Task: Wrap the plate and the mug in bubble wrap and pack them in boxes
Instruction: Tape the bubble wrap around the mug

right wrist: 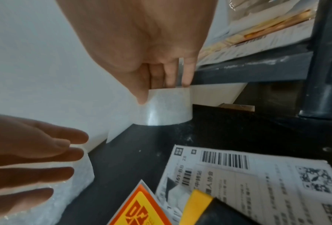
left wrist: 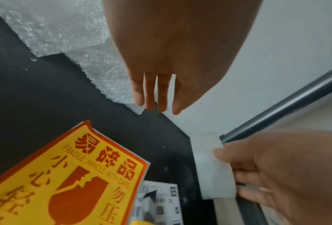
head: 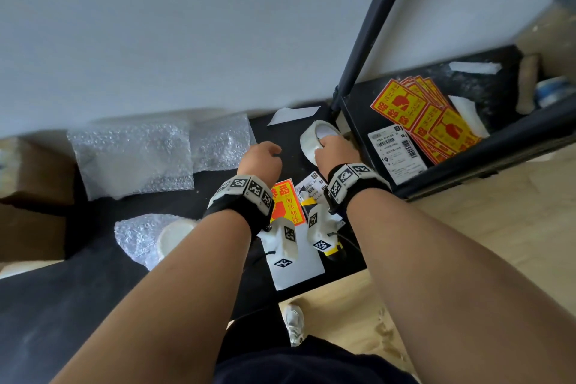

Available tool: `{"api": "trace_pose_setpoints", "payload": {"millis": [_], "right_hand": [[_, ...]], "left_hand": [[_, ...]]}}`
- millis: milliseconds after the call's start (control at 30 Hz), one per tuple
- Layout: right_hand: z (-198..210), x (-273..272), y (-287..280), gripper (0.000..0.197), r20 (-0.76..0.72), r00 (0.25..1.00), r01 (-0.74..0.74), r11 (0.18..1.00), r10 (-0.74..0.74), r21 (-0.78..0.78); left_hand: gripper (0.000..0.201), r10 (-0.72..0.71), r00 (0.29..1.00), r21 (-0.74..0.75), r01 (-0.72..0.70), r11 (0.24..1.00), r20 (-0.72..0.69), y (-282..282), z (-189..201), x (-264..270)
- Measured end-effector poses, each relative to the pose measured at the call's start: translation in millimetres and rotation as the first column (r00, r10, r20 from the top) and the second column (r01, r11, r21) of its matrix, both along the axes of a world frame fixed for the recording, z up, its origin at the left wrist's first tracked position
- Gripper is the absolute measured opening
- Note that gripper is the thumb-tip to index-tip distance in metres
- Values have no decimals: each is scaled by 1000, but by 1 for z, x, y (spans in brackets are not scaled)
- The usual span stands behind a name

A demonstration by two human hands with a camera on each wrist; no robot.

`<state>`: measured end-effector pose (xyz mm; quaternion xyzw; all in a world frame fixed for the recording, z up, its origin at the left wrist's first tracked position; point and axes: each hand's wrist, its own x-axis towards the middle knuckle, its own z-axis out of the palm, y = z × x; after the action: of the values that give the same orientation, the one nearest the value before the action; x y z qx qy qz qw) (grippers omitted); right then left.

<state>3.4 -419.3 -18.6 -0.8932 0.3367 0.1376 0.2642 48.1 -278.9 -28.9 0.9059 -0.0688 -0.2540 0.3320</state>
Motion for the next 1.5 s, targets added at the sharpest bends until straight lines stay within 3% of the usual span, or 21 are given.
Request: {"api": "trace_pose_setpoints", "payload": {"millis": [67,200,333,433,533,600,700,900,1033,1167,1367,1500], "right_hand": [[10,-3,3,18,71,997,7,999,-10,40],[33,-17,14,39,211,973,59,987,-91,151],[54,-36,32,33,262,952,82,958,-156,274],[65,-50,44,19,256,964,-16,940,-77,342],[66,-64,56,20,247,962,-20,871,-117,490],[71,-73,65,7,245,958,-14,833,-147,554],[78,-81,83,29,231,964,-20,832,-131,554],[98,-80,113,21,221,971,-43,839,-93,543],[110,-70,133,5,226,969,-43,840,-96,540],[116,-57,161,10,223,970,-58,810,-91,584],[114,-55,198,36,245,969,-134,799,-17,586],[110,-53,214,33,231,973,-123,789,-24,601]], "left_hand": [[35,52,999,-59,-53,997,-12,1,11,-5],[30,98,995,-131,-94,987,27,7,31,-20],[29,120,991,-195,-107,975,56,25,50,-42],[28,124,989,-240,-103,965,75,42,62,-62],[30,132,987,-241,-107,965,90,58,71,-80],[31,149,984,-233,-123,965,98,68,75,-90],[28,154,982,-200,-130,971,110,85,80,-99],[26,147,985,-192,-127,973,94,114,96,-98],[21,158,985,-266,-135,955,69,135,103,-88],[19,229,973,-356,-218,909,-11,161,109,-79],[21,321,939,-425,-343,837,-125,200,109,-68],[23,337,935,-432,-351,831,-112,218,114,-64]]}}
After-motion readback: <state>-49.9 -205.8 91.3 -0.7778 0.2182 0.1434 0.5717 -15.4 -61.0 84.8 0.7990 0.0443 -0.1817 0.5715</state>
